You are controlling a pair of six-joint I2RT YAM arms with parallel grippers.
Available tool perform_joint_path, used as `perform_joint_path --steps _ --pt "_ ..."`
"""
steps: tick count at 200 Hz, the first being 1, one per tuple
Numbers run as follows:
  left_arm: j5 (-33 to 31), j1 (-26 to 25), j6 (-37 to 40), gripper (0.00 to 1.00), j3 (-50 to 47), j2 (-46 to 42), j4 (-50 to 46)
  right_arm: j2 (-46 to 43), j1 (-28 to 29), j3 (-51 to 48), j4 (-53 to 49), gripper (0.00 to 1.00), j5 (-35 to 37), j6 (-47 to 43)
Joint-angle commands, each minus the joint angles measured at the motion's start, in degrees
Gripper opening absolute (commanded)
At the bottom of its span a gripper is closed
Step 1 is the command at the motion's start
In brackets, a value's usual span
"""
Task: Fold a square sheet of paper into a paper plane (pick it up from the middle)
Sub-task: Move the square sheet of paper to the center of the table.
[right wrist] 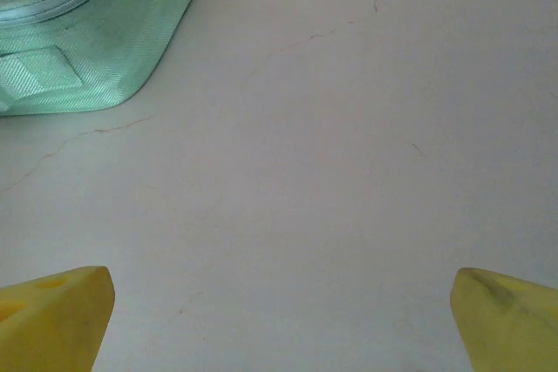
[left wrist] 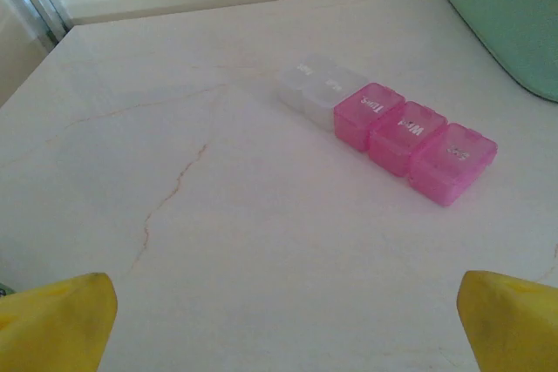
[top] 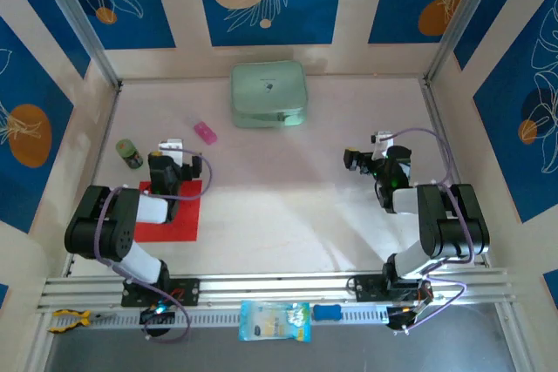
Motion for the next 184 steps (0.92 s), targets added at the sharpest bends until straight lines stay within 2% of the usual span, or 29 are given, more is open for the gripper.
perform_joint_path --steps 1,184 --pt "1.07 0.25 0.19 1.0 0.33 0.07 1.53 -0.29 -0.11 1.04 -0.06 0.99 -0.54 -0.57" --pt "1.73 0.3 0.43 1.0 0.47 0.07 1.38 -0.03 -0.63 1.43 -0.39 0.99 -1.44 -0.16"
